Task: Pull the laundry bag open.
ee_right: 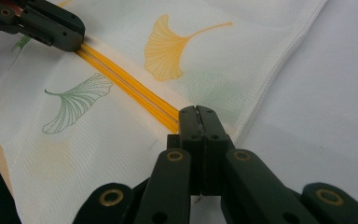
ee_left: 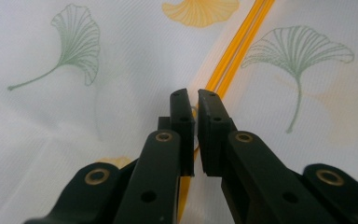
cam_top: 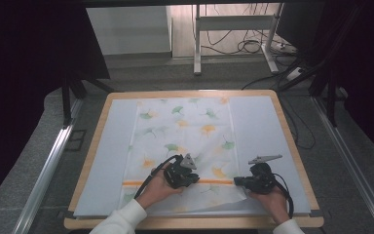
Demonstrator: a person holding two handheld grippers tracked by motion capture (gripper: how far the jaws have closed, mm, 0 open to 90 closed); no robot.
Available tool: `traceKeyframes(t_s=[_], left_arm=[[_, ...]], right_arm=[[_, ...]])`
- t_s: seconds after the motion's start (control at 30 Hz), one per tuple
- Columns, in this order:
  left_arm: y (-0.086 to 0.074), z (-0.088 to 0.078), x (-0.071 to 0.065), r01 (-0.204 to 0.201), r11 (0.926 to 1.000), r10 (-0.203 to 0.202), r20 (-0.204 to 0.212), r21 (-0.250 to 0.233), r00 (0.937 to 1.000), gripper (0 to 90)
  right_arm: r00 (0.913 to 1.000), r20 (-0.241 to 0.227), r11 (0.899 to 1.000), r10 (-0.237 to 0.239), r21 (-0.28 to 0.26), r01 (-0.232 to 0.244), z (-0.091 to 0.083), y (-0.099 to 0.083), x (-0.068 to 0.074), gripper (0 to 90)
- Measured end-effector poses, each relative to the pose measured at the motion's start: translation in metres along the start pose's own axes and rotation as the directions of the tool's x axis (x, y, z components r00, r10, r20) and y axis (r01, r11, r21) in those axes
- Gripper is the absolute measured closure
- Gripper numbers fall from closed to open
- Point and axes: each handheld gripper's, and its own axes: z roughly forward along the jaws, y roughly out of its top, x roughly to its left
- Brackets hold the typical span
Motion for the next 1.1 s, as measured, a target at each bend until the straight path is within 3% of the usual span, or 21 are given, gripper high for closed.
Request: traceKeyframes(t_s=[0.13,0.3,0.63,0.73,1.1], left_arm=[[-0.002,-0.001,0.001,0.023,0.9997,-0.023,0.006,-0.008,0.9997,85.9],[-0.003,-0.002,0.002,0.013,0.9999,-0.013,0.006,0.000,0.9999,85.9],[-0.010,-0.009,0.006,0.049,0.9988,-0.049,0.012,-0.005,0.9987,85.9],[-0.012,-0.011,0.007,0.038,0.9992,-0.038,-0.001,0.007,0.9993,85.9],[-0.022,-0.020,0.013,0.060,0.9981,-0.060,-0.006,0.007,0.9982,85.9]], right_arm=[[1.0000,0.000,1.000,0.000,0.000,0.000,0.000,0.000,0.000,90.0],[1.0000,-0.001,1.000,0.000,-0.001,0.000,0.000,0.000,0.000,90.0],[1.0000,-0.002,1.000,0.000,-0.001,0.000,0.000,0.000,0.000,90.0],[1.0000,-0.001,1.000,0.000,-0.001,0.000,0.000,0.000,0.000,90.0],[1.0000,-0.001,1.000,-0.001,-0.001,0.001,0.000,0.000,0.000,90.0]])
